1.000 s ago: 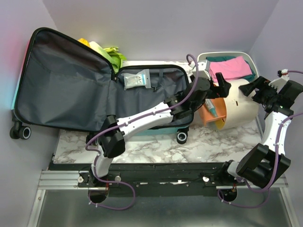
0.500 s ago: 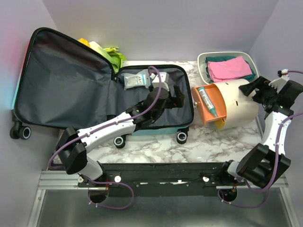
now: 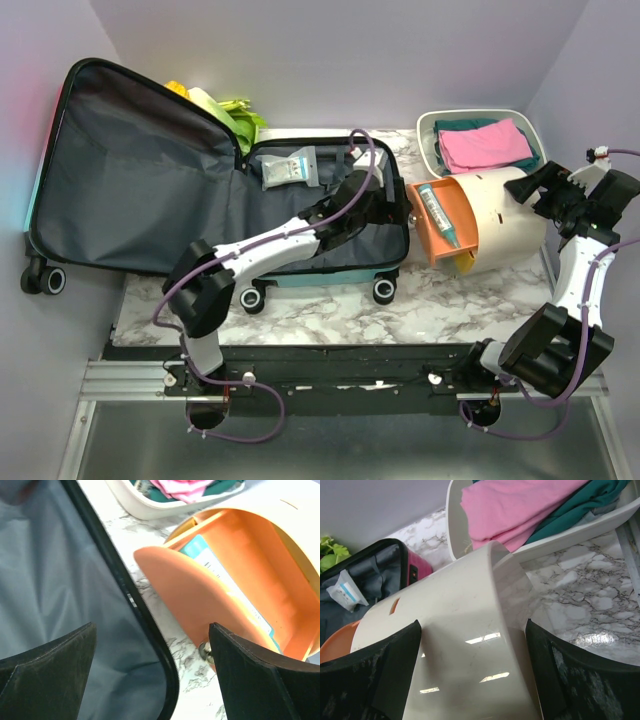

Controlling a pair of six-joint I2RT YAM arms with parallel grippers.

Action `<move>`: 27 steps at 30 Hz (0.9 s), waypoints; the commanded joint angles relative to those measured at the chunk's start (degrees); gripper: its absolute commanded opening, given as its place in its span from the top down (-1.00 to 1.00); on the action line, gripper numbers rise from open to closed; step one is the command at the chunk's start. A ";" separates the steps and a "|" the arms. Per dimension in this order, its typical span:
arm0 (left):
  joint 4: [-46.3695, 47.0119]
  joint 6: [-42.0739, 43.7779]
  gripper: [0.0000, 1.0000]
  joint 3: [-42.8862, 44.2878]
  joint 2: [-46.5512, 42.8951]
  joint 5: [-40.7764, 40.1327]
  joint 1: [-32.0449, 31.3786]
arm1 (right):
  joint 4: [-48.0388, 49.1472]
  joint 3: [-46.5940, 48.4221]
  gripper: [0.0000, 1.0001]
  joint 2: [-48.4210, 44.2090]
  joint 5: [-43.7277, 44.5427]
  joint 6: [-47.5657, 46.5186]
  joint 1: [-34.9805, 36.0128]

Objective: Open, take out, and arrange the luggage

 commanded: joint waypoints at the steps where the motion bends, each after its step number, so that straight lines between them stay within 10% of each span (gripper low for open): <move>1: 0.45 0.19 -0.98 6.50 5.32 7.29 -1.75 | -4.86 -1.76 -0.82 1.67 -0.07 -0.87 0.75; 18: -7.89 -1.48 -0.98 42.71 30.99 9.23 -6.50 | -4.33 -1.76 -0.82 1.84 -1.30 -0.43 0.84; 27: 10.10 7.21 -0.98 22.11 20.64 18.89 -5.80 | -4.33 -1.41 -0.82 2.63 -0.42 -0.70 0.84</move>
